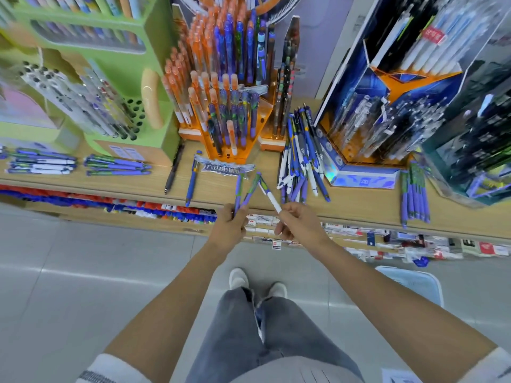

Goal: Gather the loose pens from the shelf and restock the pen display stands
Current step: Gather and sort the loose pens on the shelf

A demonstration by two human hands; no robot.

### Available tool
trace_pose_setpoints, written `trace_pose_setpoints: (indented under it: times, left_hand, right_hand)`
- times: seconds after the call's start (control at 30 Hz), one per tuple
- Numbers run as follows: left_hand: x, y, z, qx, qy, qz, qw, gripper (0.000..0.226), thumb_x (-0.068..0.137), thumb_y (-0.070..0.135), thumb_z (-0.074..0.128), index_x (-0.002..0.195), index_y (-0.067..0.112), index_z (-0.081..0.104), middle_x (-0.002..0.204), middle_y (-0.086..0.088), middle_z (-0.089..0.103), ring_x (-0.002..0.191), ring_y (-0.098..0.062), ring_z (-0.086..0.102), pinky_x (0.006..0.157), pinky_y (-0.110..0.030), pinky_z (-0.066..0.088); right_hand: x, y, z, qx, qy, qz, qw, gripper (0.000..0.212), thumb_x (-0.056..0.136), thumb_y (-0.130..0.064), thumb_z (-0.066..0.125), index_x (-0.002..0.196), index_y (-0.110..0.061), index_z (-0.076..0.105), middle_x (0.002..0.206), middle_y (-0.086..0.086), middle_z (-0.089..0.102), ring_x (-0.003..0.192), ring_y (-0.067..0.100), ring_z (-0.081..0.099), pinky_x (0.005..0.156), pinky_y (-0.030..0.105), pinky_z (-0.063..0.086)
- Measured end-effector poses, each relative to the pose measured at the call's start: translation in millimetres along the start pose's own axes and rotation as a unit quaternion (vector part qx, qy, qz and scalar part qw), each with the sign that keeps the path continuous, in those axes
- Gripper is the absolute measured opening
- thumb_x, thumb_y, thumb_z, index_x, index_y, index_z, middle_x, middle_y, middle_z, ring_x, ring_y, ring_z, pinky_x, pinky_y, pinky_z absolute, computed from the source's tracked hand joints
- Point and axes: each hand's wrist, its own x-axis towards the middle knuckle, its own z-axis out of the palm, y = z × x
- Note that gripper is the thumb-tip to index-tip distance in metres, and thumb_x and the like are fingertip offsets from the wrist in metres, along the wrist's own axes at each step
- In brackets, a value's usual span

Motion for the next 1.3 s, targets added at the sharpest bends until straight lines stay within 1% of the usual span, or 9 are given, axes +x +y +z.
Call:
trace_pose_setpoints:
  times: [0.2, 0.43, 0.57, 0.7, 0.87, 1.0, 1.13, 1.23, 1.3]
  left_hand:
    - [-24.6, 3.7, 23.9, -0.056, 0.002, 0.038, 0.998, 0.023, 0.103, 0.022, 0.041, 0.081, 0.015, 0.04, 0.064, 0.0, 0.038, 0.049, -0.011, 0.03, 0.043, -0.017, 0.028]
    - [-25.7, 13.1, 61.6, -0.045, -0.123, 0.048, 0.99, 0.017, 0.102, 0.022, 0.045, 0.087, 0.014, 0.048, 0.066, 0.003, 0.052, 0.052, -0.012, 0.041, 0.05, -0.023, 0.033]
    - [-23.3, 14.6, 96.9, -0.002, -0.184, 0.025, 0.983, 0.018, 0.101, 0.014, 0.045, 0.083, 0.015, 0.046, 0.068, -0.001, 0.055, 0.048, -0.015, 0.045, 0.046, -0.024, 0.035]
    - [-22.9, 19.5, 145.9, 0.052, -0.208, -0.008, 0.977, 0.014, 0.1, 0.011, 0.041, 0.086, 0.013, 0.041, 0.07, -0.006, 0.055, 0.046, -0.017, 0.045, 0.045, -0.023, 0.036]
    - [-17.2, 25.2, 216.6, 0.104, -0.254, -0.001, 0.962, 0.008, 0.103, 0.014, 0.039, 0.095, 0.011, 0.037, 0.065, -0.01, 0.056, 0.036, -0.016, 0.044, 0.041, -0.021, 0.033]
    - [-8.4, 26.9, 281.5, 0.134, -0.23, 0.004, 0.964, 0.009, 0.104, 0.017, 0.035, 0.097, 0.011, 0.035, 0.063, -0.011, 0.057, 0.031, -0.014, 0.044, 0.036, -0.018, 0.032]
    - [4.4, 28.5, 341.5, 0.11, -0.16, -0.013, 0.981, 0.009, 0.103, 0.016, 0.036, 0.097, 0.011, 0.036, 0.064, -0.009, 0.056, 0.029, -0.01, 0.045, 0.037, -0.019, 0.03]
    - [16.1, 29.5, 371.1, 0.088, -0.103, 0.007, 0.991, 0.003, 0.101, 0.012, 0.044, 0.098, 0.012, 0.042, 0.067, -0.008, 0.054, 0.035, -0.006, 0.046, 0.039, -0.02, 0.033]
    - [25.8, 26.1, 381.5, 0.125, -0.065, 0.039, 0.989, 0.009, 0.093, 0.016, 0.055, 0.094, 0.016, 0.046, 0.071, -0.012, 0.057, 0.049, -0.014, 0.056, 0.05, -0.029, 0.043]
  right_hand:
    - [-24.2, 21.3, -23.6, 0.042, -0.007, -0.046, 0.998, 0.015, 0.092, 0.003, 0.045, 0.093, -0.009, 0.054, 0.066, 0.013, 0.069, 0.042, 0.017, 0.05, 0.043, 0.022, 0.037]
    - [-47.3, 34.5, -52.1, 0.125, 0.093, -0.057, 0.986, 0.016, 0.091, 0.008, 0.045, 0.091, -0.007, 0.051, 0.059, 0.007, 0.069, 0.039, 0.013, 0.05, 0.042, 0.018, 0.041]
    - [-59.4, 51.0, -77.3, 0.146, 0.164, -0.05, 0.974, 0.016, 0.092, 0.005, 0.046, 0.09, -0.01, 0.052, 0.061, 0.008, 0.07, 0.041, 0.013, 0.051, 0.043, 0.019, 0.04]
    - [-67.4, 67.3, -115.2, 0.16, 0.227, -0.042, 0.96, 0.014, 0.093, 0.002, 0.049, 0.09, -0.012, 0.051, 0.063, 0.007, 0.07, 0.04, 0.014, 0.052, 0.043, 0.022, 0.037]
    - [-69.6, 81.3, -184.5, 0.166, 0.26, -0.053, 0.95, 0.016, 0.094, -0.001, 0.053, 0.088, -0.016, 0.051, 0.065, 0.004, 0.071, 0.041, 0.015, 0.053, 0.044, 0.021, 0.039]
    - [-63.6, 88.1, -244.1, 0.151, 0.236, -0.047, 0.959, 0.015, 0.094, 0.001, 0.051, 0.09, -0.013, 0.052, 0.067, 0.009, 0.069, 0.042, 0.014, 0.053, 0.044, 0.022, 0.038]
    - [-48.2, 96.4, -301.3, 0.115, 0.191, -0.014, 0.975, 0.012, 0.093, -0.001, 0.052, 0.095, -0.012, 0.049, 0.067, 0.007, 0.071, 0.043, 0.016, 0.053, 0.042, 0.021, 0.038]
    - [-32.2, 101.8, -331.2, 0.091, 0.143, 0.0, 0.985, 0.013, 0.093, -0.001, 0.054, 0.095, -0.013, 0.048, 0.065, 0.007, 0.07, 0.043, 0.015, 0.051, 0.04, 0.019, 0.037]
    - [-22.5, 103.0, -344.0, 0.085, 0.107, -0.002, 0.991, 0.014, 0.094, -0.001, 0.054, 0.095, -0.014, 0.048, 0.064, 0.008, 0.068, 0.042, 0.014, 0.051, 0.043, 0.021, 0.038]
